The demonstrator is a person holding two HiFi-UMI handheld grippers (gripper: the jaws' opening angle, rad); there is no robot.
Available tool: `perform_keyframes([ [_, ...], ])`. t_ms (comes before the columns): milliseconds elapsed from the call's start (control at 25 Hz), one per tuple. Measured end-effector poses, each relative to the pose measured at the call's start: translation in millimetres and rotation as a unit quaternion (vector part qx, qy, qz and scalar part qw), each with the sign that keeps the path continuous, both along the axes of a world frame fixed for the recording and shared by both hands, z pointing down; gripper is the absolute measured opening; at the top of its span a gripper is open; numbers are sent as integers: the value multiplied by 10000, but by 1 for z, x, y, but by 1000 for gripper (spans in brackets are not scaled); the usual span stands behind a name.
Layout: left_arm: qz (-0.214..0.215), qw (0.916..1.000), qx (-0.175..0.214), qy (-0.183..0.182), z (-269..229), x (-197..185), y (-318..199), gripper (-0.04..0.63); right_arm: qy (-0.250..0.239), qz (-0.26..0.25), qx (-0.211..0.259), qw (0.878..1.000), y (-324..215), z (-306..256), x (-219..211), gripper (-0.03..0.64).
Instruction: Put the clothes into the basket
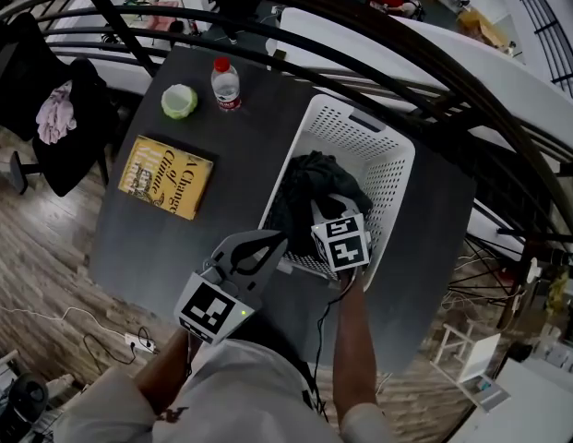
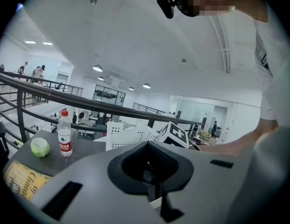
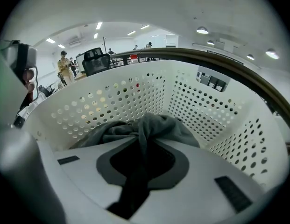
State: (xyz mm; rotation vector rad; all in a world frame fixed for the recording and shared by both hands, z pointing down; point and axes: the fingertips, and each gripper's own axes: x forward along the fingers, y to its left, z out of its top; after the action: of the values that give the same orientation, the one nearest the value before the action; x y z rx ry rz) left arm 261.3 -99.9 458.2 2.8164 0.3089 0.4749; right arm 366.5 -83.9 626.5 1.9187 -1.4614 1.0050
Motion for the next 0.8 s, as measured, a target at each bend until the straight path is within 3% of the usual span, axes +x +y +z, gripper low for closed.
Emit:
perform_keyframes([
  [320, 2, 10000, -6, 22, -3, -3, 0, 5, 152, -211, -70, 9996, -2, -1, -3, 67],
  [560, -28, 10000, -19, 93, -8, -6, -1, 5, 230, -348, -399, 9983, 0, -9, -7, 234],
  [800, -40, 9999, -12, 162, -12, -10, -1, 5, 383, -364, -422, 9977, 0, -17, -7, 250],
])
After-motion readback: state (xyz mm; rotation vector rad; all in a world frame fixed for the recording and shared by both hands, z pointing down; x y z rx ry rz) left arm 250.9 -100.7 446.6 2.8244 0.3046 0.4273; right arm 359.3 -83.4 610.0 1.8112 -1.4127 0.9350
